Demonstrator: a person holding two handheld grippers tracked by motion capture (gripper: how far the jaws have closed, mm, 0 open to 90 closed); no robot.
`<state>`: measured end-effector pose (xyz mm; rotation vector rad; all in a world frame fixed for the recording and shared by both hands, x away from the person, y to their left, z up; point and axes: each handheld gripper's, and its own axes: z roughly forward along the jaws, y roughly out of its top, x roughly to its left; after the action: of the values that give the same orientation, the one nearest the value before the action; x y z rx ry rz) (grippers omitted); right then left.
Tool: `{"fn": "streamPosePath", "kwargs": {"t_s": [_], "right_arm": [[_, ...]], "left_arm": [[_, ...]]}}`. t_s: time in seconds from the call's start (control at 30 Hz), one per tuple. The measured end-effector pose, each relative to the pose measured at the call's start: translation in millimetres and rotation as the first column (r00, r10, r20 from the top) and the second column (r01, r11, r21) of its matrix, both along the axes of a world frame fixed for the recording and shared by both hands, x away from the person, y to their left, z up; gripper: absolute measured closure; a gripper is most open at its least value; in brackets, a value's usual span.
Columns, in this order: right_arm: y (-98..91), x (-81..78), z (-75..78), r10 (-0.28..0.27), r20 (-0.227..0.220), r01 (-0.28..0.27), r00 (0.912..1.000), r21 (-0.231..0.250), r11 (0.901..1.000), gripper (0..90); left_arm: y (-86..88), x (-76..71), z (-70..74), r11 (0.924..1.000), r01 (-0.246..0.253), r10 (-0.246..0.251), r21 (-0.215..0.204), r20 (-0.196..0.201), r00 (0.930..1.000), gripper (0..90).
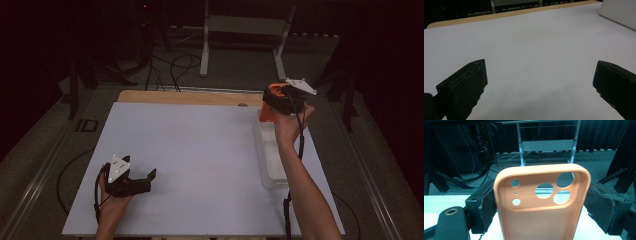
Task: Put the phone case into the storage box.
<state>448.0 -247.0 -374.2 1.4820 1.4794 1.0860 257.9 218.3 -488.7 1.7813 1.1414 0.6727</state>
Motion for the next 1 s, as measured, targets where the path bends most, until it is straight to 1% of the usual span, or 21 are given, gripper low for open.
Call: {"fn": "streamPosePath", "kwargs": {"t_s": [0.23,0.57,1.0], "right_arm": [[-1.6,3.5,-5.8,-0.013,-0.018,0.013,0.9998,-0.011,0.9999,16.4],[-5.0,7.1,-20.4,-0.027,-0.056,0.027,0.998,-0.004,0.9996,16.4],[-1.2,11.7,-37.3,-0.026,-0.106,0.024,0.9941,-0.021,0.9995,16.3]], "left_arm": [[0.8,-0.2,0.0,1.0,-0.003,0.003,-0.005,0.004,1.0,0.0],[0.1,-0.1,-0.1,1.0,-0.001,0.001,-0.001,0.002,1.0,0.0],[-0.1,-0.2,-0.1,1.0,-0.001,0.001,0.001,0.003,1.0,0.0]]}}
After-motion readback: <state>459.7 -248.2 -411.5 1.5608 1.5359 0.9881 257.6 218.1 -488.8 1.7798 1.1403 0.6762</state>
